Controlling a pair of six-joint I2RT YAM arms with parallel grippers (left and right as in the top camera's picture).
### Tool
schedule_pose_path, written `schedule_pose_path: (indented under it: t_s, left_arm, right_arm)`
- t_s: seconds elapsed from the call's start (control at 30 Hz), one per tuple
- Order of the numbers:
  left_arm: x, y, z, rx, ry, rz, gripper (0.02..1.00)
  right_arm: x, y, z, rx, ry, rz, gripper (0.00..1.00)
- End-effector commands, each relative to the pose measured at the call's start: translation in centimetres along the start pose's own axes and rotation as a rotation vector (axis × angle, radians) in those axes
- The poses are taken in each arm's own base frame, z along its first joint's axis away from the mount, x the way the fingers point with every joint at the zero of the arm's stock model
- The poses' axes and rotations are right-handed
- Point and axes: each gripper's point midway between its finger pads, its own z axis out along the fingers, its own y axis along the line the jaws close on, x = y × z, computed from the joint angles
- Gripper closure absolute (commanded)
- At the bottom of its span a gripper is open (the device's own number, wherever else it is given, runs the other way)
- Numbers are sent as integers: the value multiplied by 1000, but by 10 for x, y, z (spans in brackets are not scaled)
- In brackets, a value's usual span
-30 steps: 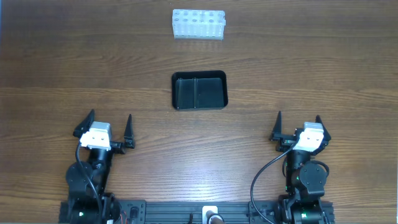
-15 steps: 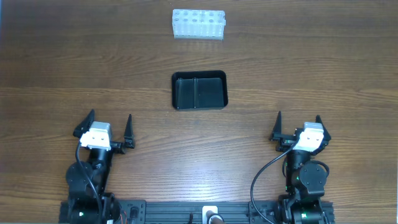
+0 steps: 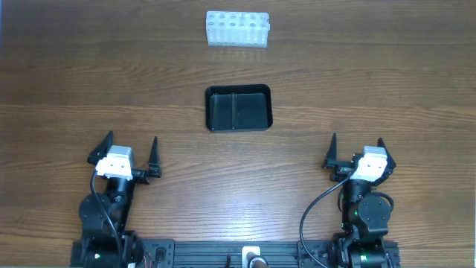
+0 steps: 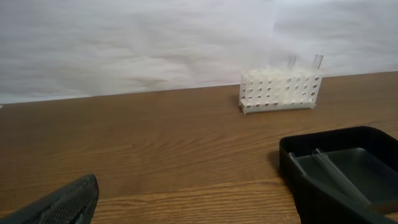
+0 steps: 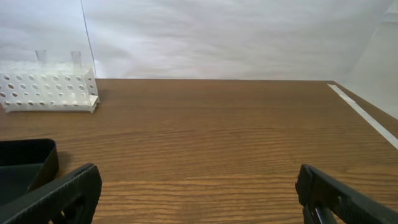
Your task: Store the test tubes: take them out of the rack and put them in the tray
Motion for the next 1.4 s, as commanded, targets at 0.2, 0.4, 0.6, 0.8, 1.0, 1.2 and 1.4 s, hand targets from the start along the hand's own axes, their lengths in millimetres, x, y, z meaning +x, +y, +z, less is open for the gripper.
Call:
schedule_pose_path:
  t_s: [0.2,0.4,0.6,0.8,1.0,1.2,1.4]
  left_arm:
    - [1,-2,0,13,-2,-11,18]
    - [1,-2,0,13,-2,-11,18]
    - [1,-2,0,13,-2,-11,18]
    - [1,-2,0,13,-2,-11,20]
    - [1,-2,0,13,-2,-11,18]
    - [1,-2,0,13,-1,-11,20]
    - [1,-2,0,13,-1,-11,18]
  right_arm:
    - [3,-3,0,18,3,9,9]
    - [3,0,1,-2,4,18,7]
    - [-14,18,4,-105,-48,32,7]
    - [-43,38,31,-197,-14,56,9]
    - [-62,78,80,-365,77,68,9]
    - [-69,147,140,-522,194,49,9]
    - [-62,227,175,-640,324,6,9]
